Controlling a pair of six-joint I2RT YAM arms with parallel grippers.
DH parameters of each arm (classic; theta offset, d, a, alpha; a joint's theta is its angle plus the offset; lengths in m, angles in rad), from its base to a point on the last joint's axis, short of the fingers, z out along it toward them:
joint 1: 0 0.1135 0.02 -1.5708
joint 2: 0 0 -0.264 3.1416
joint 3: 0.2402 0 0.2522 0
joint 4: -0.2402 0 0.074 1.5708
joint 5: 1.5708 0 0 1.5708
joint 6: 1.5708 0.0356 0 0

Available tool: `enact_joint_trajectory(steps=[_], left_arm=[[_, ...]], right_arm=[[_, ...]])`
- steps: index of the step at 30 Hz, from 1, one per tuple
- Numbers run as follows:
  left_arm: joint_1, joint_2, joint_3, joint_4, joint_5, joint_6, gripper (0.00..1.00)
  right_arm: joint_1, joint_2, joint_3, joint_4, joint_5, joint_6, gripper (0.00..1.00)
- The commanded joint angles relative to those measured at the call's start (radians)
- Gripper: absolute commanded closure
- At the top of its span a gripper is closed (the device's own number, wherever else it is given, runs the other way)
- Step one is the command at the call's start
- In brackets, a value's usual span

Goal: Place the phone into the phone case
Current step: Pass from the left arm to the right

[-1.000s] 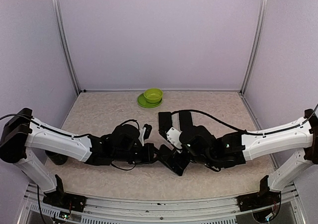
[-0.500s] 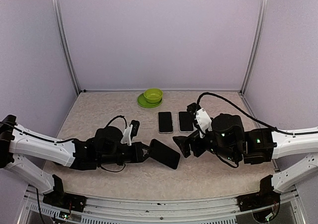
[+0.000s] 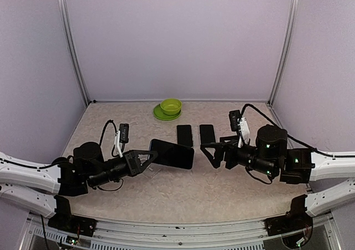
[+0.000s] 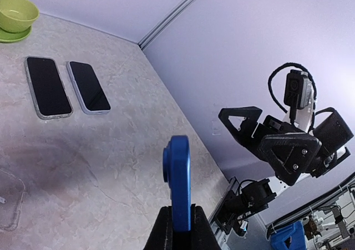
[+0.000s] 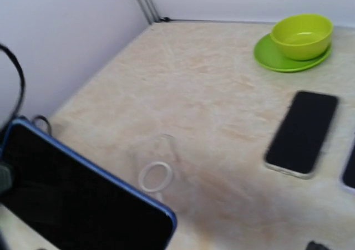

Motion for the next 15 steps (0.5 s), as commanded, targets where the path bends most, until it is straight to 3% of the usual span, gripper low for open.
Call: enact_joint_trajectory(steps=[1,10,15], left_arm=[[-0.005,-0.038,-0.023,0.169,0.009,0.028,1.0],[-0.005,-0.066,-0.037,0.224,0.035,0.047,0.97],[-0.005,-0.066,-0.05,0.269,0.046,0.04,1.0]], right_arm=[[-0.022,0.039,-0.003,0.104,-0.155,0.085,0.0],[-0.022,0.136,0.018,0.2,-0.286,0.126,0.01],[-0.023,0.184,0.025,0.266,-0.356,0.14,0.02]])
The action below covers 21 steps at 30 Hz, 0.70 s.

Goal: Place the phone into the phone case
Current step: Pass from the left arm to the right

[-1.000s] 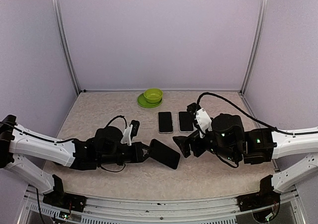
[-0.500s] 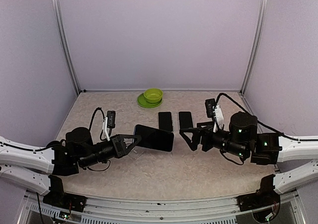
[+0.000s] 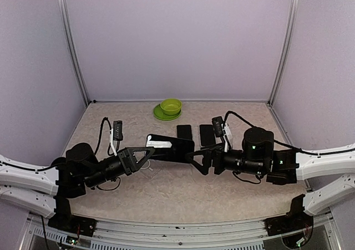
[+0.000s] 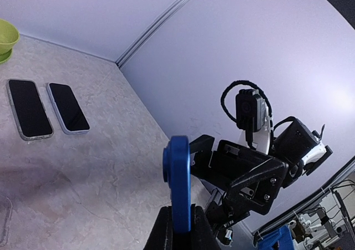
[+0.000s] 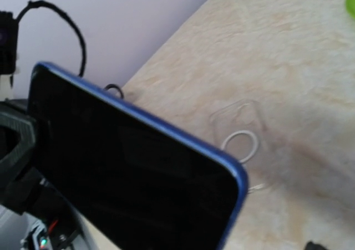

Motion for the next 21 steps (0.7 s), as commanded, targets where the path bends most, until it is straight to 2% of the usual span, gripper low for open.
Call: enact_joint_trajectory(steps=[1,11,21], left_arm=[[-0.004,-0.02,-0.003,0.141,0.033,0.015,1.0],[-0.005,0.025,-0.009,0.243,0.107,0.01,1.0],[-0.004,0.066,0.003,0.258,0.121,-0.004,1.0]], right_arm=[[-0.006,0.038,0.025,0.11,-0.103,0.027,0.02],[-0.006,0.113,0.036,0.233,-0.238,0.07,0.04],[-0.006,0.144,0.04,0.311,-0.323,0.103,0.11]])
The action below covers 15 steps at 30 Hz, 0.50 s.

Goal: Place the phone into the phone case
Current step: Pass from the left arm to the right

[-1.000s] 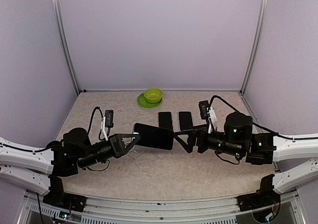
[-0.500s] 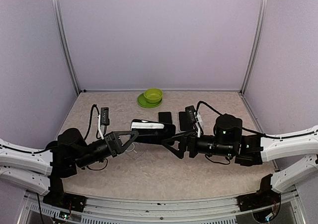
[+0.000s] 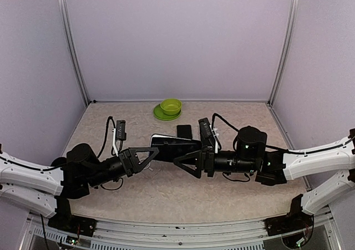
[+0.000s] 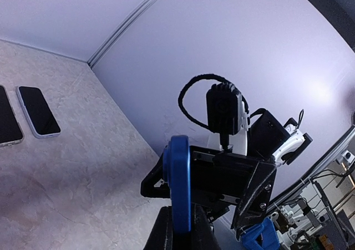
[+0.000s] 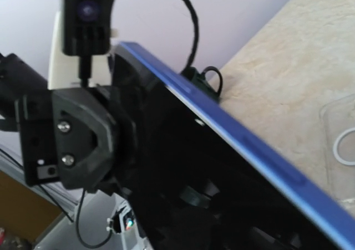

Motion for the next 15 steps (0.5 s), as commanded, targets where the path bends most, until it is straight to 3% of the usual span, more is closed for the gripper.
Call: enact_joint_trajectory(steps=[1,15], left_arm=[[-0.004,0.005,0.011,0.099,0.018,-0.003,1.0],[-0.005,0.035,0.026,0.052,0.002,-0.026,1.0]], right_arm=[[-0.006,0.003,0.019,0.073,-0.055,0.019,0.13],[-0.006,0.006,-0.001,0.136,-0.117,0.012,0.36]])
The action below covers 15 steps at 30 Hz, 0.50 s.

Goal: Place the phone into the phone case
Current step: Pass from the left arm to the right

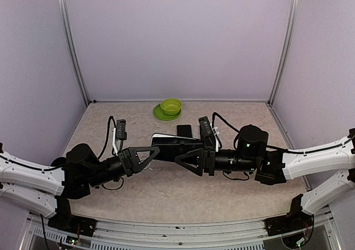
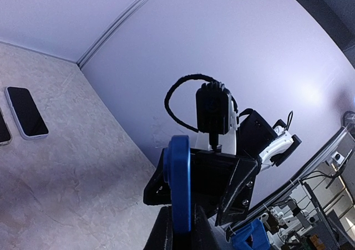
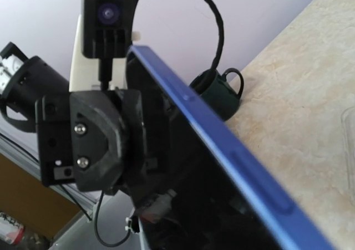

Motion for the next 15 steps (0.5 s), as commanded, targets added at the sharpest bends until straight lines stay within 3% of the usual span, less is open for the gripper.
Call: enact_joint_trajectory(steps=[1,4,10,15], left_arm=[[-0.005,0.018,0.027,-0.006,-0.021,-0.009,1.0],[-0.004,0.018,0.032,-0.031,-0.035,-0.013,1.0],[-0.002,0.019,0.03,-0.056,-0.047,-0.019,1.0],[-0.003,0.018,0.026,-0.064,-0.048,-0.025,1.0]], right_arm=[[0.001,0.001,-0.003,0.083,-0.053,-0.02,0.4],[0.0,0.0,-0.01,0.085,-0.052,-0.027,0.5],[-0.015,-0.028,-0.042,0.102,-0.055,-0.042,0.51],[-0.032,-0.07,-0.073,0.147,-0.074,-0.038,0.39]])
